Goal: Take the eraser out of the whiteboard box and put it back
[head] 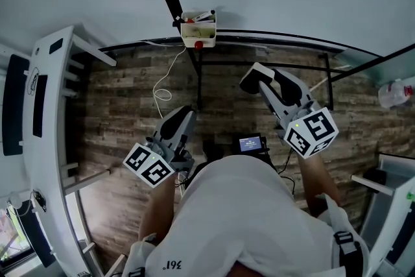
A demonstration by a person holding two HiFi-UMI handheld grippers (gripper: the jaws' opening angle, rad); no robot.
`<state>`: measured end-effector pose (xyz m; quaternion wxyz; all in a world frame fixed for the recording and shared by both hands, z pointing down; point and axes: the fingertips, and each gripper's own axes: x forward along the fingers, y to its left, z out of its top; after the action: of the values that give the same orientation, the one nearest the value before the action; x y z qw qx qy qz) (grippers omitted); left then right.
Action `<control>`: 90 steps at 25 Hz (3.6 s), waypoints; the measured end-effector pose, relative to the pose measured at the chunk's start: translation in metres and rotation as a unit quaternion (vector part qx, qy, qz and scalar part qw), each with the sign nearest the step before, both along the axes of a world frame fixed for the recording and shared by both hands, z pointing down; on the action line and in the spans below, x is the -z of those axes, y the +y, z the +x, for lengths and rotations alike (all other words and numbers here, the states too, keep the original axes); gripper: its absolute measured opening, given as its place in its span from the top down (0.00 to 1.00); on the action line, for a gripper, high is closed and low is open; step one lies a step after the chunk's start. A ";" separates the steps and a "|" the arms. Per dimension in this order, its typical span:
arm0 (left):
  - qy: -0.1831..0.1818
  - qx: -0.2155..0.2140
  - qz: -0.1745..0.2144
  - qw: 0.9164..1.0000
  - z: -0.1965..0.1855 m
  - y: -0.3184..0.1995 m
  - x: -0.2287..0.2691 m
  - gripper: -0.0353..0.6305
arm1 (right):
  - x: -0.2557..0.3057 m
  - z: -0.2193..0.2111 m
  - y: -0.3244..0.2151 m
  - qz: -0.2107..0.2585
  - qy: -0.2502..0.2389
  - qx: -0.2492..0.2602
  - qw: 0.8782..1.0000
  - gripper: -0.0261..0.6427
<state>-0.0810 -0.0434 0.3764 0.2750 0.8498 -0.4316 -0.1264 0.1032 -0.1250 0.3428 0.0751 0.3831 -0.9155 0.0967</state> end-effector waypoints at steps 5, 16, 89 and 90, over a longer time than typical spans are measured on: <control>-0.007 -0.003 -0.009 1.000 0.003 0.004 -0.008 0.85 | -0.008 0.007 0.003 -0.010 -0.002 -0.007 1.000 0.70; -0.010 -0.013 -0.021 1.000 0.012 0.009 -0.016 0.85 | -0.023 0.010 0.010 -0.026 0.001 -0.010 1.000 0.70; -0.060 0.000 -0.017 0.998 -0.014 -0.125 -0.052 0.85 | -0.005 -0.143 -0.141 0.078 0.157 0.117 0.978 0.70; -0.061 0.001 -0.018 0.998 -0.015 -0.123 -0.053 0.85 | -0.008 -0.146 -0.141 0.076 0.160 0.120 0.977 0.70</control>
<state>-0.0956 -0.1667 0.4297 0.2630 0.8506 -0.4505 -0.0666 -0.0428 -0.2663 0.3503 0.2027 0.2858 -0.9355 -0.0459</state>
